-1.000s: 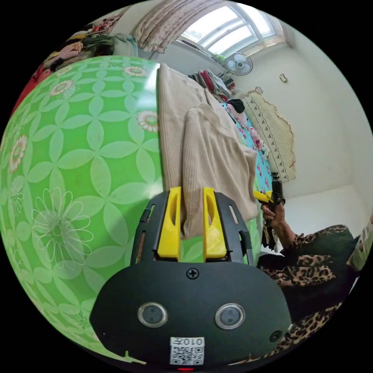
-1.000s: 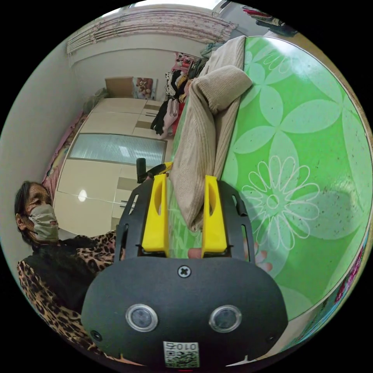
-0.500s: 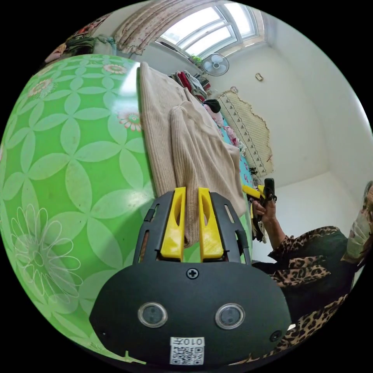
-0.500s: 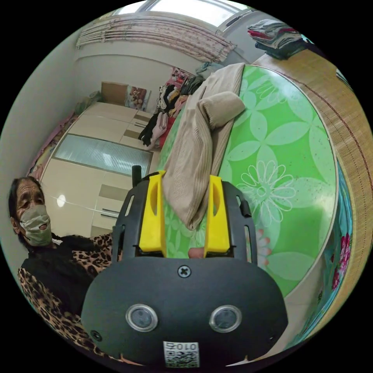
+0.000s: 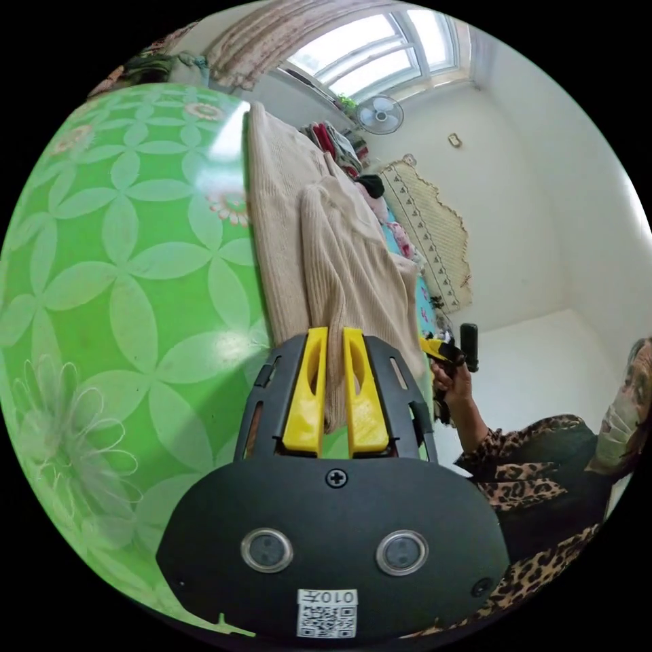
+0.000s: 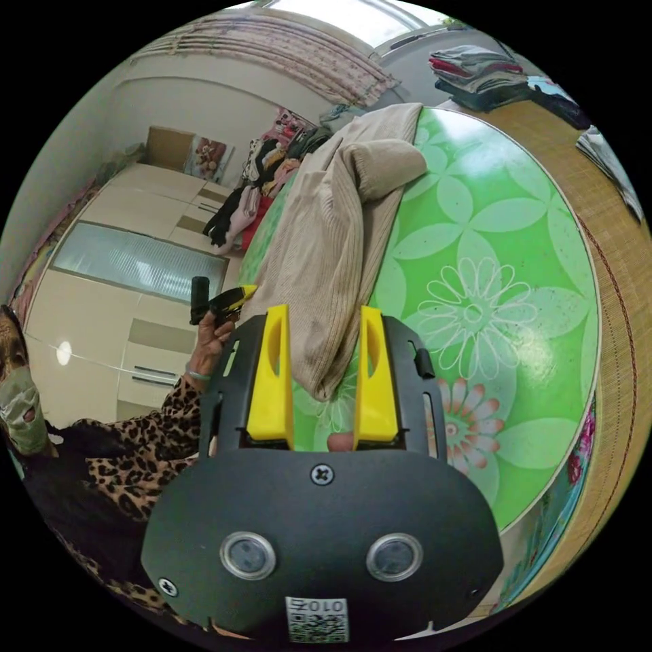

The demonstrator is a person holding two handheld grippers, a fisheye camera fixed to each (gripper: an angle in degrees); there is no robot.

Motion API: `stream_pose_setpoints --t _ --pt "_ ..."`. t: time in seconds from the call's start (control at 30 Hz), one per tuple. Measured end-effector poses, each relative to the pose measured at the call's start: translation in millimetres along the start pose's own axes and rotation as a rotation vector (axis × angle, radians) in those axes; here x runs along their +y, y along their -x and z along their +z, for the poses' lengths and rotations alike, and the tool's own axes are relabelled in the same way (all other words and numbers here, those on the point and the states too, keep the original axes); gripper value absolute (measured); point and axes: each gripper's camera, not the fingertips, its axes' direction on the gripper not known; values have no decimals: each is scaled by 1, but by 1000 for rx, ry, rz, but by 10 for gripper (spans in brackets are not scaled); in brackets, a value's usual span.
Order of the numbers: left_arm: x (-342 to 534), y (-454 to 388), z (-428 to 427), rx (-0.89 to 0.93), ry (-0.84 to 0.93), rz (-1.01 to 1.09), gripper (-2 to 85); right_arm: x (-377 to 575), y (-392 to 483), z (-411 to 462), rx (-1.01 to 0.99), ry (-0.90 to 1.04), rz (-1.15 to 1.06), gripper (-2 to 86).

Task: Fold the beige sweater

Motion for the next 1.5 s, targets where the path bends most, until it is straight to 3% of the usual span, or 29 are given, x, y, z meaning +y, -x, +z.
stream_pose_setpoints --t 0.07,0.23,0.5,0.6,0.67,1.0,1.13,1.4,1.5 --pt "3 8 -17 -12 -77 -34 40 -1 2 -4 -7 -11 10 142" --pt "-6 8 -4 -66 10 -20 51 -6 11 -5 -33 -4 15 134" --pt "-13 -12 13 -147 -2 80 55 -23 37 -8 88 21 -10 86" --pt "-2 4 -10 -89 -151 -14 57 -30 44 -11 155 27 -9 64" --pt "4 18 -25 53 -232 -39 61 -33 45 -13 141 30 -17 61" --pt "-13 -12 16 -97 -10 95 85 -49 33 -18 -22 25 0 98" --pt "-13 -14 21 -149 0 109 64 -59 39 -19 83 32 -9 73" --pt "-19 -21 -8 -23 -65 132 13 -90 73 -40 114 19 -154 54" --pt "-15 -24 -23 44 -65 141 6 -99 71 -48 -66 35 -136 51"
